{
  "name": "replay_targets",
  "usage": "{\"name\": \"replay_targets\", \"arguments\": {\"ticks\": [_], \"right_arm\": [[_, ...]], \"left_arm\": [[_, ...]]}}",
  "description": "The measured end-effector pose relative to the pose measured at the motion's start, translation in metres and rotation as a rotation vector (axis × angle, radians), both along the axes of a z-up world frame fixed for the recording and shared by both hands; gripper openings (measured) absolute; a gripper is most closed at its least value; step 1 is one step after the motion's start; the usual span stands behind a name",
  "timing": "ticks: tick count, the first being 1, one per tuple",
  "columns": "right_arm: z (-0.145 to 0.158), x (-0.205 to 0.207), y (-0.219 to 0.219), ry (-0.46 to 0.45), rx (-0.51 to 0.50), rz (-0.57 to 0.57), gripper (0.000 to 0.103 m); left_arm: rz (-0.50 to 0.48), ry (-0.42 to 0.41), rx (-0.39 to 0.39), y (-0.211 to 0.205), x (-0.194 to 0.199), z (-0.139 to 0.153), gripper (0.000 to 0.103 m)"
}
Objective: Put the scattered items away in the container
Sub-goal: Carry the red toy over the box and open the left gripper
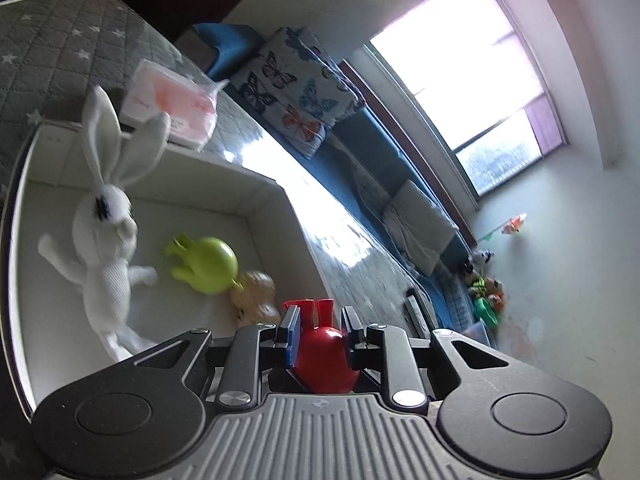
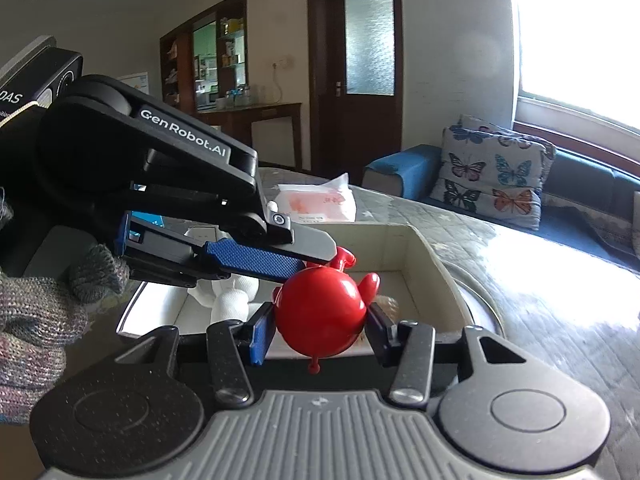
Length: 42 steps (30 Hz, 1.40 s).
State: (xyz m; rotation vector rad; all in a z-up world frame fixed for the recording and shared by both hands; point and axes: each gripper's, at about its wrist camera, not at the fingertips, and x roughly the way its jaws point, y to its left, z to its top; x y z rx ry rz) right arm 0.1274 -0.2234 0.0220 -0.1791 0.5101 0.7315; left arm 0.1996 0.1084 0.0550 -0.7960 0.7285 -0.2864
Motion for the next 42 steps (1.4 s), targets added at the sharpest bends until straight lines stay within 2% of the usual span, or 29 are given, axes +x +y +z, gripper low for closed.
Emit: {"name": "replay_targets", "arguments": {"ticks": [9, 24, 31, 42], "right_arm": [[-0.007, 0.032, 0.030, 0.049, -0.029, 0.058, 0.049], [-0.034, 0.064, 0.059, 0.148, -0.197, 0.138, 0.049], [-0.043, 0.078, 0.075, 0.148, -0.318, 0.167, 0.049], [-0.048, 0.083, 0.076, 0.119, -0.340, 0.151, 0.049]], "left_arm": [[0.067, 0.043, -0.019, 0.020, 0.025, -0.018, 0.023], [0.099, 0.161, -0.103, 0.032, 0.050, -0.062, 0.023], [0.110, 0.203, -0.141, 0.031, 0.057, -0.078, 0.023], [0.101, 0.250, -0.131, 0.022, 0.067, -0.093, 0.023]]}}
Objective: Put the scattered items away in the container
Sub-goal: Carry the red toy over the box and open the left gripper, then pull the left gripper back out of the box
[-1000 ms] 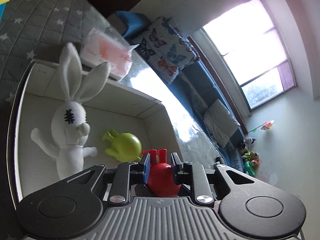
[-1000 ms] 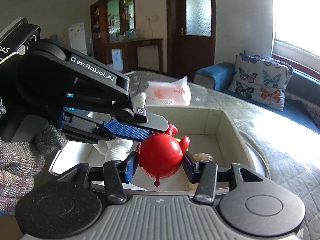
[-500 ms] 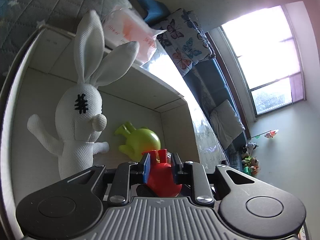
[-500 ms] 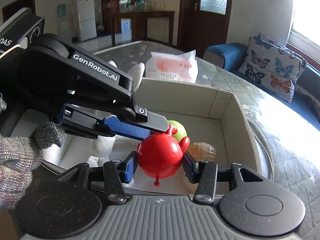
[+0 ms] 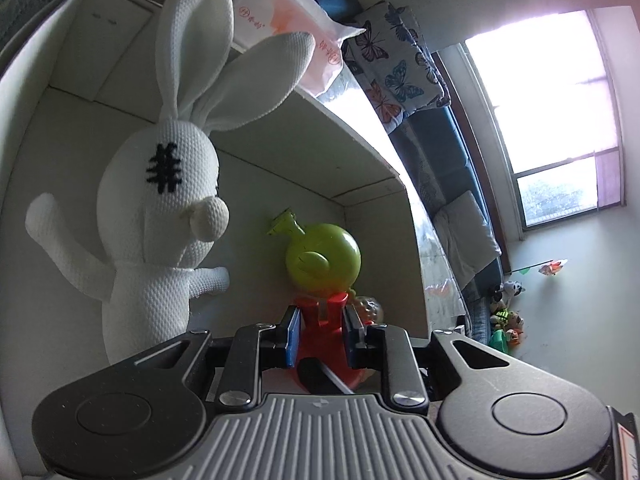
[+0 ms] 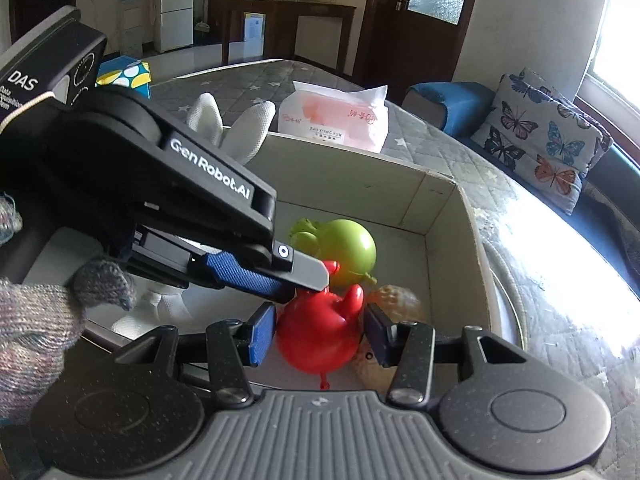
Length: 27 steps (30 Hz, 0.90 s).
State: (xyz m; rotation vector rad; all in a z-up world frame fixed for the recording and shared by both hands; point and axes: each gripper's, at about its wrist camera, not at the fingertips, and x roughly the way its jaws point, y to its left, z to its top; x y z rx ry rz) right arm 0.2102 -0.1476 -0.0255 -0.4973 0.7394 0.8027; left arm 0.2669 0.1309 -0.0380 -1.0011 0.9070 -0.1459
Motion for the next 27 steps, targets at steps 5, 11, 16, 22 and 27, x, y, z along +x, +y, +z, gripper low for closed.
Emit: {"name": "replay_targets", "arguments": {"ticks": [5, 11, 16, 22, 27], "right_arm": [[0.006, -0.001, -0.009, 0.003, 0.054, -0.028, 0.050], [0.018, -0.016, -0.027, -0.001, 0.149, -0.070, 0.050], [0.027, -0.036, -0.041, -0.029, 0.208, -0.109, 0.051], [0.037, -0.062, -0.061, -0.062, 0.271, -0.149, 0.058], [0.041, -0.084, -0.076, -0.073, 0.308, -0.184, 0.065]], "left_arm": [[-0.002, -0.028, 0.054, -0.004, -0.005, 0.007, 0.024], [-0.010, -0.082, 0.116, -0.008, -0.015, 0.024, 0.025], [-0.018, -0.123, 0.162, -0.015, -0.027, 0.037, 0.026], [-0.038, -0.187, 0.221, -0.029, -0.046, 0.057, 0.027], [-0.056, -0.225, 0.255, -0.041, -0.066, 0.067, 0.027]]}}
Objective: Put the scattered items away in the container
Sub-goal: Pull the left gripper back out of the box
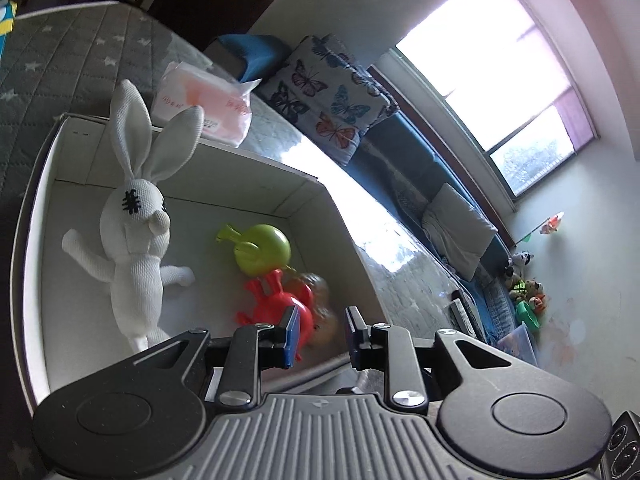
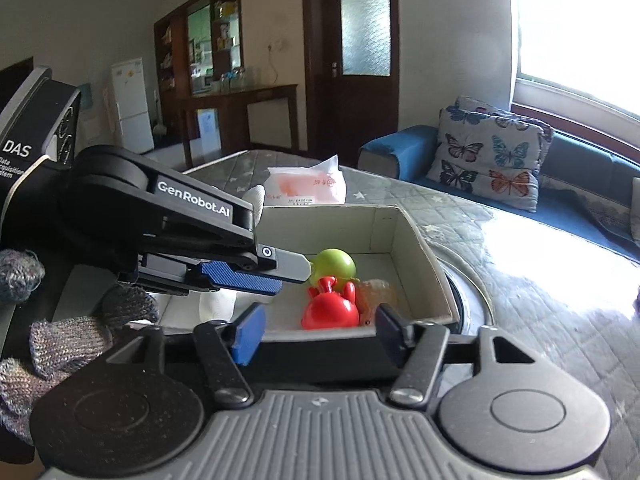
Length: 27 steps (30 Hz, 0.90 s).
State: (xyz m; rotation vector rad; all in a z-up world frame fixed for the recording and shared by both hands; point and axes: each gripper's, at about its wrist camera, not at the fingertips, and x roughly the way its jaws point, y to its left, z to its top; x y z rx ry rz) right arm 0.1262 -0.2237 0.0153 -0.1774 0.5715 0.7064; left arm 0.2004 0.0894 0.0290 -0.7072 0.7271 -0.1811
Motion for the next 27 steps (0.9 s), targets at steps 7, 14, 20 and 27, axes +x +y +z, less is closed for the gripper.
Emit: {"name": "replay_targets", "arguments": {"ticks": [7, 14, 20, 27], "right_arm": [[-0.003, -0.030, -0.018, 0.008, 0.033, -0.041, 0.070], [-0.012, -0.054, -0.038, 0.031, 0.053, -0.095, 0.072], [-0.022, -0.072, -0.055, 0.030, 0.041, -0.152, 0.078], [-0.032, -0.082, -0.067, 0.053, 0.044, -0.197, 0.079]], "left_arm": [[-0.035, -0.030, 0.082, -0.023, -0.028, 0.004, 0.028], [-0.075, -0.020, 0.123, -0.040, -0.050, -0.003, 0.028], [-0.104, 0.001, 0.159, -0.053, -0.063, -0.007, 0.028], [-0.133, 0.025, 0.183, -0.065, -0.073, -0.014, 0.028]]}}
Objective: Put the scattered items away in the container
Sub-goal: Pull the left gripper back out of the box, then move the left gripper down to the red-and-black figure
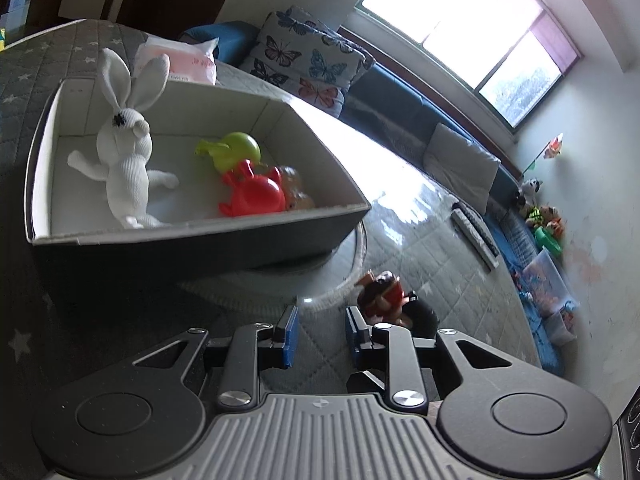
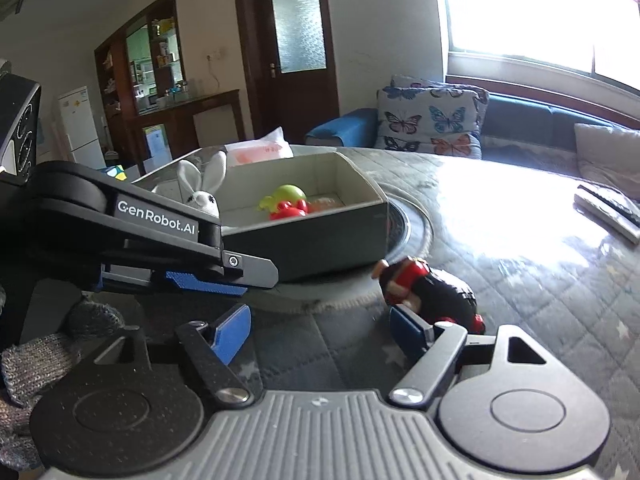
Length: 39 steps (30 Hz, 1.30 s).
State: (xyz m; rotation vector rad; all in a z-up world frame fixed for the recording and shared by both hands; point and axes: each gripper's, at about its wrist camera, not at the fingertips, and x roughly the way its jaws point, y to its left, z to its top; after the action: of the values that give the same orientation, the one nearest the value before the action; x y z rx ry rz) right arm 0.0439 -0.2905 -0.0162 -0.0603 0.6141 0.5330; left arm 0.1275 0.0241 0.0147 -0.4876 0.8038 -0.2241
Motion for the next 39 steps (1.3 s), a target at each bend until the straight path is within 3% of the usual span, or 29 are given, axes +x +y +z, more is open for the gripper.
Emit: {"name": "replay_targets", "arguments": {"ticks": [39], "right_arm": [[-0.022, -0.006, -0.027, 0.045, -0.020, -0.092, 0.084]], "left_arm": [[-0.078, 0.131, 0.071, -0.035, -0.007, -0.028, 0.029]]}}
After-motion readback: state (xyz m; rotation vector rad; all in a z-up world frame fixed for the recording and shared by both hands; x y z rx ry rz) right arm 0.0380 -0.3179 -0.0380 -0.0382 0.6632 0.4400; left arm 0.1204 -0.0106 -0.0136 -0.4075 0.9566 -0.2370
